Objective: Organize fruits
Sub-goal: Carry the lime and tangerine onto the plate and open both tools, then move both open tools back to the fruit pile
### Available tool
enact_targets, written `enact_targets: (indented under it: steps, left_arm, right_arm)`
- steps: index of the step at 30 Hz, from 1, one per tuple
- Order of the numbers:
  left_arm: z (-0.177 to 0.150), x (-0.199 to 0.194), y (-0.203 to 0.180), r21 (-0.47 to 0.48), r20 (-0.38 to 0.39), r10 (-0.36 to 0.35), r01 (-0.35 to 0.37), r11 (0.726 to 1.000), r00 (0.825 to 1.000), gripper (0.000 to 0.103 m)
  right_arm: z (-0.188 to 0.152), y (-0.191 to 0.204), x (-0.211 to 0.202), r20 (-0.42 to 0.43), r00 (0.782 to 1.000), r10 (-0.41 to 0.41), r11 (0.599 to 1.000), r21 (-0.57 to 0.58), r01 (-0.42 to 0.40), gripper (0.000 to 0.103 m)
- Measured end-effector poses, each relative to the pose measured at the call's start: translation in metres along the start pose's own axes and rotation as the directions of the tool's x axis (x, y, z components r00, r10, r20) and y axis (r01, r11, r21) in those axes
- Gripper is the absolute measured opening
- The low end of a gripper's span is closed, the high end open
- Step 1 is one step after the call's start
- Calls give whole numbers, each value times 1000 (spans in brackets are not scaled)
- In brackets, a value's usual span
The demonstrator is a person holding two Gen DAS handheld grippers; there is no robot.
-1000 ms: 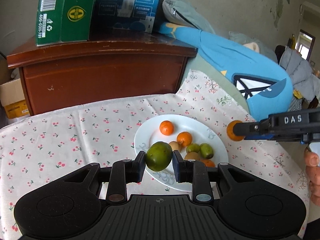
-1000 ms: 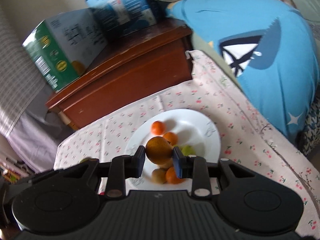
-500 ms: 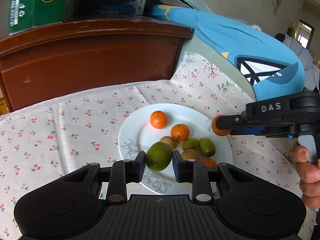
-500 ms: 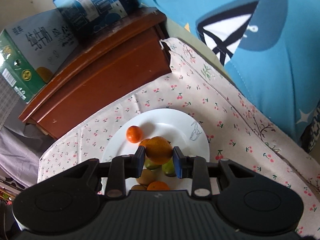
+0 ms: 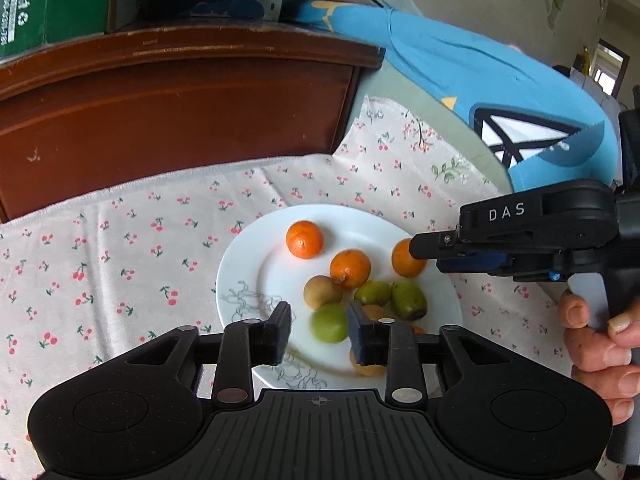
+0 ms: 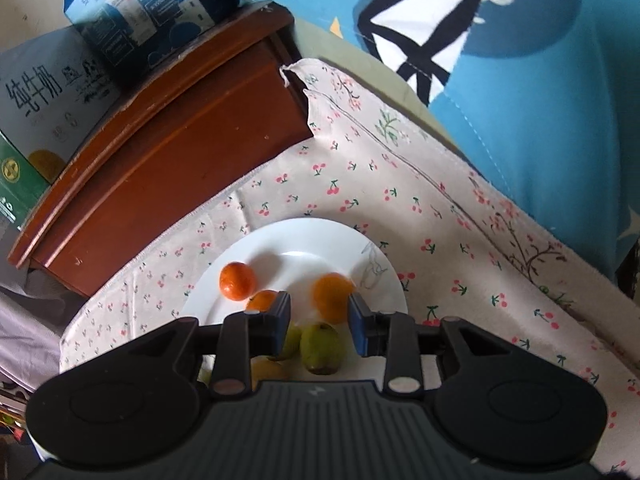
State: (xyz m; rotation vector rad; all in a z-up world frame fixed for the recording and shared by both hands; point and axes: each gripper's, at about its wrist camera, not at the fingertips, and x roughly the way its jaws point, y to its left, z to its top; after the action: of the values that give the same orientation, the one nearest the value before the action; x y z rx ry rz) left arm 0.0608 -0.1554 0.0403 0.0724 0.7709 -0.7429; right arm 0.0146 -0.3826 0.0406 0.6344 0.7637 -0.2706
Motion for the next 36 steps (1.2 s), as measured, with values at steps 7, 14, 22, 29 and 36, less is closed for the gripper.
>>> enact_targets:
  steps: [7, 14, 22, 29, 36]
  left_arm:
    - [13, -24, 3, -26, 57, 54, -52, 998, 997, 73]
    - [19, -48, 19, -68, 32, 131, -128, 989, 991, 78]
    - [7, -74, 41, -126, 5, 193, -191, 973, 981, 79]
    - [-6, -97, 63, -193, -14, 208, -207, 959, 978, 79]
    - [-16, -117, 77, -231, 8, 249, -240, 943, 969, 83]
  right_arm:
    - [4, 6, -8, 29, 999, 26, 999, -19, -26, 33]
    - [0, 15, -16, 27, 998, 52, 998, -41, -51, 34]
    - [-16, 30, -28, 12, 997, 81, 994, -79, -79, 37]
    - [-36, 43, -33, -22, 994, 106, 987, -117, -108, 37]
    - [-60, 55, -40, -54, 987, 151, 980, -124, -157, 37]
